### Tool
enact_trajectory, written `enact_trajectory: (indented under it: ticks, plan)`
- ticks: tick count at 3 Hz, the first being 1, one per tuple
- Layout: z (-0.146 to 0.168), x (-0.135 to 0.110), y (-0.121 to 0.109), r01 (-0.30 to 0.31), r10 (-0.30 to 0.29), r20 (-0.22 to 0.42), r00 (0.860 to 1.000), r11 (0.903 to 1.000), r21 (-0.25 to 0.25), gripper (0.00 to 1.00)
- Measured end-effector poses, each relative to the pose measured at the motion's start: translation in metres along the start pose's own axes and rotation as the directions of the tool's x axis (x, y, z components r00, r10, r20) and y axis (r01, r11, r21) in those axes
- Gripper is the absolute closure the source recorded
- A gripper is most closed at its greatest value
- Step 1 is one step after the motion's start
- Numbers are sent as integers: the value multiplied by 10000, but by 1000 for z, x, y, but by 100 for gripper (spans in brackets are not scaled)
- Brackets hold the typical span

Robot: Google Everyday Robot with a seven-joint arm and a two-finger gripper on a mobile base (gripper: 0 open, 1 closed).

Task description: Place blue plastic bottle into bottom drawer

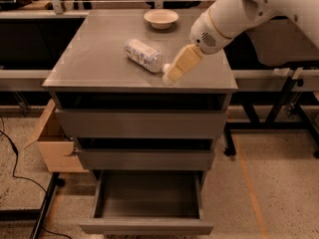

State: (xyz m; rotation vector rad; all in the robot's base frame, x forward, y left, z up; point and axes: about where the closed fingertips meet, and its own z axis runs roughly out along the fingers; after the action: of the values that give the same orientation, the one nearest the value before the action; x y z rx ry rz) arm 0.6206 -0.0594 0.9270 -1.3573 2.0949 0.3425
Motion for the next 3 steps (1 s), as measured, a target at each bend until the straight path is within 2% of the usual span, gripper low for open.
enact_trajectory:
  ticks: [1, 2, 3]
  plan:
    - [42, -27, -16, -216, 227, 629, 9978, 9996, -186, 0]
    - [71, -44, -30, -676, 660, 1077, 9920, 9977, 112, 0]
    - [97, -64, -43, -1224, 1137, 1668, 9794, 9916, 422, 0]
